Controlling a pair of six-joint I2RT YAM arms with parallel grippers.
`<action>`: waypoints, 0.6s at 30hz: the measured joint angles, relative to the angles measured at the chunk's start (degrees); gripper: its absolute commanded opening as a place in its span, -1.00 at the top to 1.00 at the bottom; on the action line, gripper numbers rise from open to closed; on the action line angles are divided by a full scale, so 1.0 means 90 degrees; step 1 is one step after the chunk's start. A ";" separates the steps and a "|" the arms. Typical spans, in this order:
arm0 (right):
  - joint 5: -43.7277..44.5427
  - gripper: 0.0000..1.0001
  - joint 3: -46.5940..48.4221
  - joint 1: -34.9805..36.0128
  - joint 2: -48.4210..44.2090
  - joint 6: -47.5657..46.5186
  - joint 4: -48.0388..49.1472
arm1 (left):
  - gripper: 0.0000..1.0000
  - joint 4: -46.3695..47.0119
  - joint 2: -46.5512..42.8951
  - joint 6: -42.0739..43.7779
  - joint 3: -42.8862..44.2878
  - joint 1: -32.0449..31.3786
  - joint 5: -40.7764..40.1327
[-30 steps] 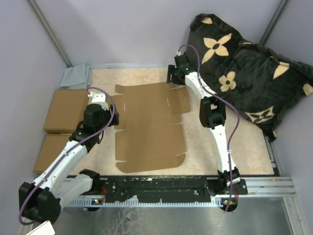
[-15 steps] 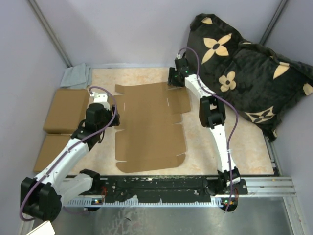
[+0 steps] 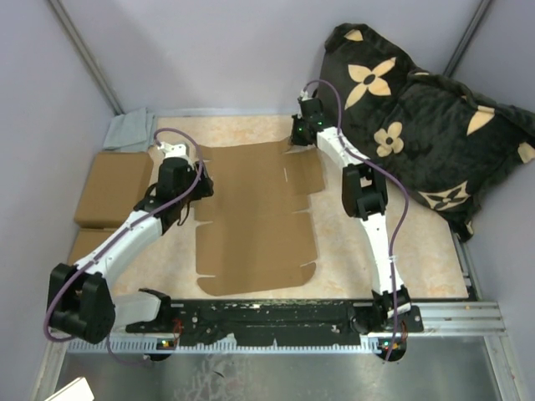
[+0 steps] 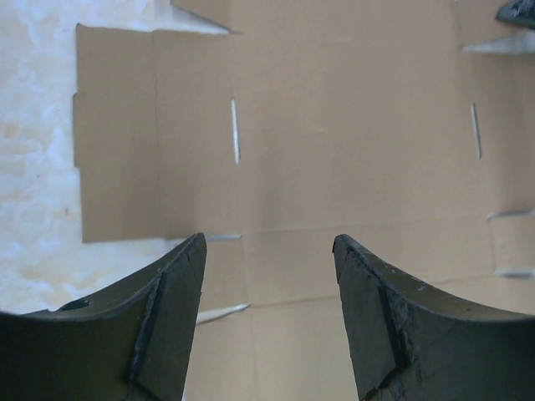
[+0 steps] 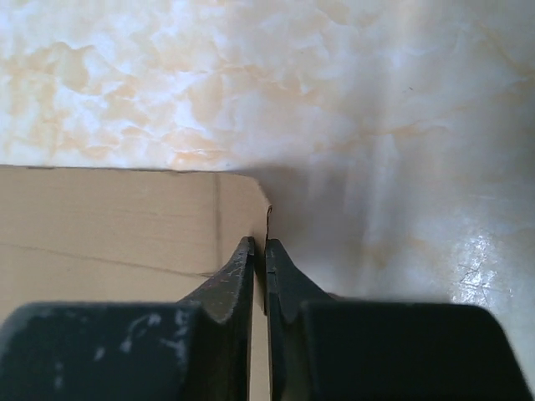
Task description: Fold the paper box
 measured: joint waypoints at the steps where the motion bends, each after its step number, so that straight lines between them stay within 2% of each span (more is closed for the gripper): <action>1: -0.0068 1.00 -0.0044 0.0000 -0.0063 -0.0002 0.0032 | -0.39 0.0073 0.0192 -0.0121 0.0134 0.0000 -0.0017; 4: -0.0131 1.00 -0.0294 0.0012 -0.0345 -0.0070 0.0121 | -0.39 0.0272 0.0782 -0.0347 0.0559 0.0000 -0.0143; 11: -0.0051 1.00 -0.1622 0.0041 -0.1197 -0.0296 0.0240 | -0.41 0.0512 0.2584 -0.0568 0.1875 0.0078 -0.0840; 18: 0.0034 1.00 -0.2373 0.0041 -0.1749 -0.0612 0.0214 | -0.38 0.0211 0.4430 -0.0561 0.3441 0.0333 -0.1243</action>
